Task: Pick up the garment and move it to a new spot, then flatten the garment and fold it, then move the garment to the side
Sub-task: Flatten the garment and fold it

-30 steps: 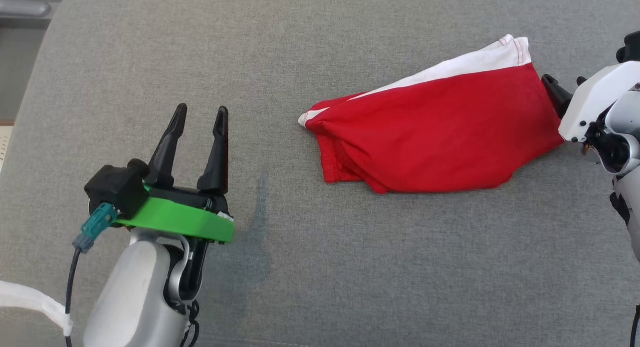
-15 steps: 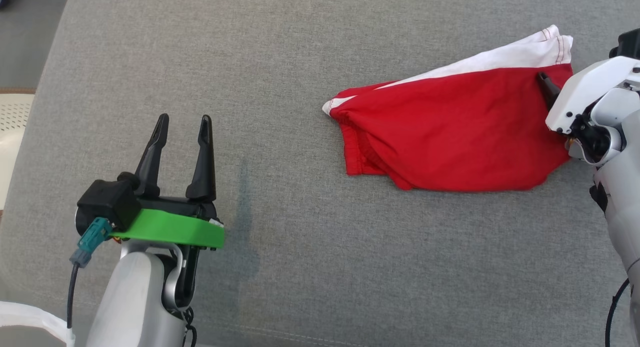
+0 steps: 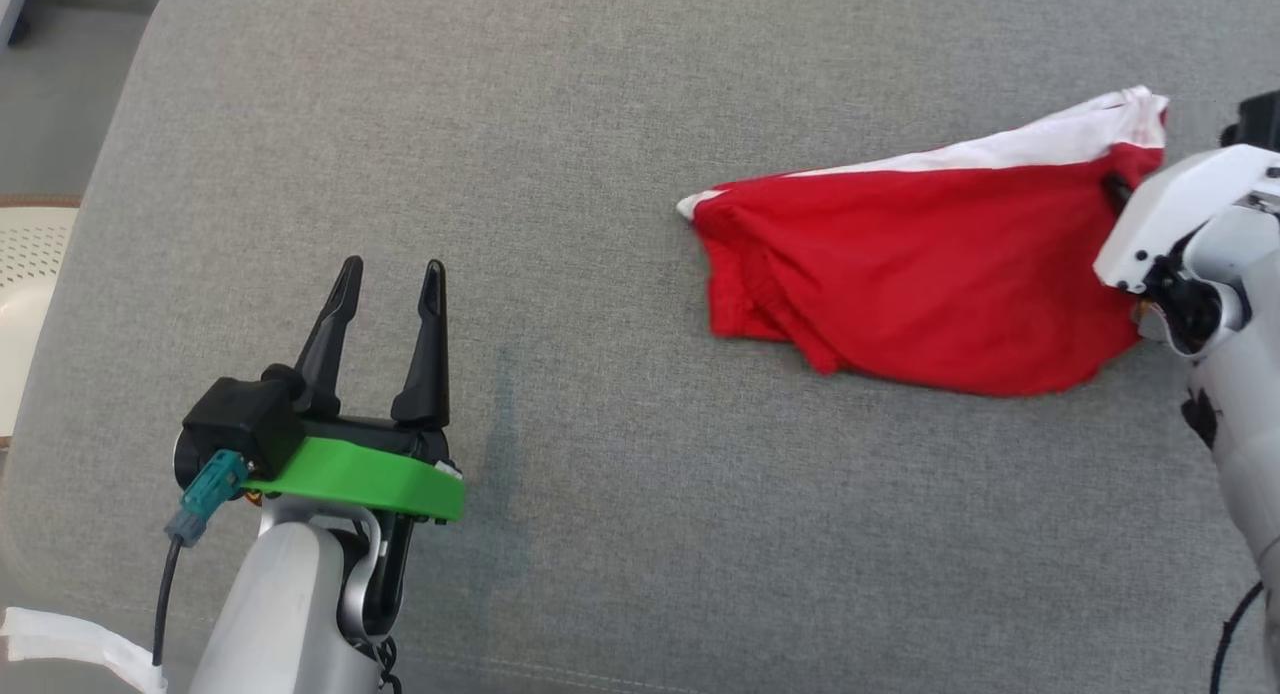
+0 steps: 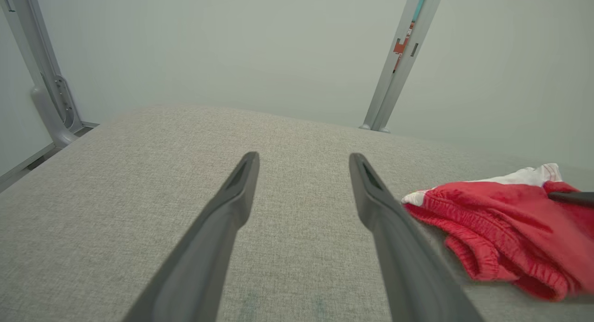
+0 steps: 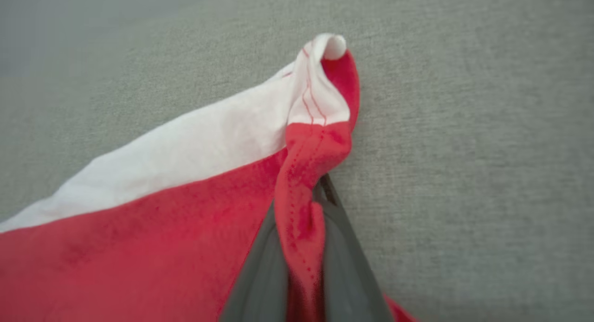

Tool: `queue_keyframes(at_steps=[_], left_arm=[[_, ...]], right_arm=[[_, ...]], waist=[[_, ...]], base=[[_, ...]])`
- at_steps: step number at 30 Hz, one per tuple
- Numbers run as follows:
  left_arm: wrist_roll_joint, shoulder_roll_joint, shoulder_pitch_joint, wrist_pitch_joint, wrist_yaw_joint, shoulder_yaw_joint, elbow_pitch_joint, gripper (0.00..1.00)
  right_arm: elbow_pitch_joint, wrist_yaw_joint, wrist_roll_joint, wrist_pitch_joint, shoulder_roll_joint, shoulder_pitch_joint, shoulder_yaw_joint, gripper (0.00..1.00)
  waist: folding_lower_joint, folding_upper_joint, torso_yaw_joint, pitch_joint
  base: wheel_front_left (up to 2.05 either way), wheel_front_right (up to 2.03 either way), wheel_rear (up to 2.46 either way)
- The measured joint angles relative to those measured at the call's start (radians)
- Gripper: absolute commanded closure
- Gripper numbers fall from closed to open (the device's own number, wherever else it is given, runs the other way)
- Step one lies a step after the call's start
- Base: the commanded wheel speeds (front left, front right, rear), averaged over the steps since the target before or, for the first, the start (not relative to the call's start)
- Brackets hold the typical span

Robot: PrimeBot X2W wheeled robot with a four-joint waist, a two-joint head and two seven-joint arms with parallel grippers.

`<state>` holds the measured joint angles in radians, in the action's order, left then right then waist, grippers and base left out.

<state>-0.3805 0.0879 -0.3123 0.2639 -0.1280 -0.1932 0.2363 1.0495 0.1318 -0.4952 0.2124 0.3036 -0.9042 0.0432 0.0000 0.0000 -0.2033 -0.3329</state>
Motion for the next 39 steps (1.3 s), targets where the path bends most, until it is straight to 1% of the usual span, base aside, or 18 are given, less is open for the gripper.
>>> queue_keyframes(at_steps=[4, 10, 13, 16, 19, 23, 26, 30, 34, 35, 36, 39], left_arm=[[-0.006, 0.012, 0.007, 0.000, 0.000, -0.014, 0.007, 0.00], [-0.022, 0.019, 0.018, 0.000, -0.001, -0.026, 0.016, 0.00], [-0.024, 0.021, 0.020, 0.000, -0.001, -0.033, 0.021, 0.00], [-0.025, 0.021, 0.020, 0.000, -0.001, -0.036, 0.027, 0.00], [-0.031, 0.021, 0.021, 0.000, -0.001, -0.038, 0.030, 0.00], [-0.037, 0.022, 0.028, 0.000, -0.001, -0.039, 0.034, 0.00], [-0.041, 0.022, 0.029, 0.000, -0.001, -0.046, 0.035, 0.00], [-0.048, 0.021, 0.030, 0.000, -0.001, -0.051, 0.035, 0.00], [-0.050, 0.020, 0.030, 0.000, -0.001, -0.059, 0.035, 0.00], [-0.050, 0.019, 0.030, 0.000, -0.001, -0.060, 0.035, 0.00], [-0.051, 0.018, 0.030, 0.000, -0.001, -0.060, 0.035, 0.00], [-0.052, 0.018, 0.030, 0.000, -0.001, -0.061, 0.037, 0.00]], right_arm=[[-0.006, 0.000, 0.021, -0.055, 0.054, 0.034, -0.031, 1.00], [-0.055, 0.000, 0.100, -0.100, 0.128, 0.095, -0.069, 1.00], [-0.093, 0.000, 0.157, -0.099, 0.148, 0.106, -0.095, 1.00], [-0.152, 0.000, 0.216, -0.069, 0.145, 0.110, -0.109, 1.00], [-0.225, 0.000, 0.268, -0.008, 0.105, 0.121, -0.108, 1.00], [-0.333, 0.000, 0.334, 0.109, 0.015, 0.125, -0.084, 1.00], [-0.387, 0.000, 0.380, 0.197, -0.055, 0.139, -0.061, 1.00], [-0.418, 0.000, 0.424, 0.274, -0.134, 0.146, -0.040, 1.00], [-0.415, 0.000, 0.445, 0.315, -0.189, 0.167, -0.026, 1.00], [-0.414, 0.000, 0.447, 0.325, -0.196, 0.172, -0.021, 0.18], [-0.414, 0.000, 0.447, 0.330, -0.202, 0.177, -0.017, 0.00], [-0.428, 0.000, 0.438, 0.332, -0.216, 0.192, 0.004, 0.00]], waist=[[0.0000, 0.0000, 0.013, 0.021], [0.0000, 0.0001, 0.047, 0.054], [0.0000, 0.0000, 0.062, 0.070], [0.0000, 0.0000, 0.072, 0.086], [0.0000, 0.0000, 0.079, 0.102], [0.0000, 0.0000, 0.083, 0.118], [0.0000, 0.0000, 0.079, 0.125], [0.0000, 0.0000, 0.062, 0.129], [0.0000, 0.0000, 0.041, 0.131], [0.0000, 0.0000, 0.035, 0.132], [0.0000, 0.0000, 0.030, 0.133], [0.0000, 0.0000, 0.019, 0.138]], base=[[0.00, 0.00, 0.00], [0.00, 0.00, 0.00], [0.00, 0.00, 0.00], [0.00, 0.00, 0.00], [0.00, 0.00, 0.00], [0.00, 0.00, 0.00], [0.00, 0.00, 0.00], [0.00, 0.00, 0.00], [0.00, 0.00, 0.00], [0.00, 0.00, 0.00], [0.00, 0.00, 0.00], [0.00, 0.00, 0.00]])
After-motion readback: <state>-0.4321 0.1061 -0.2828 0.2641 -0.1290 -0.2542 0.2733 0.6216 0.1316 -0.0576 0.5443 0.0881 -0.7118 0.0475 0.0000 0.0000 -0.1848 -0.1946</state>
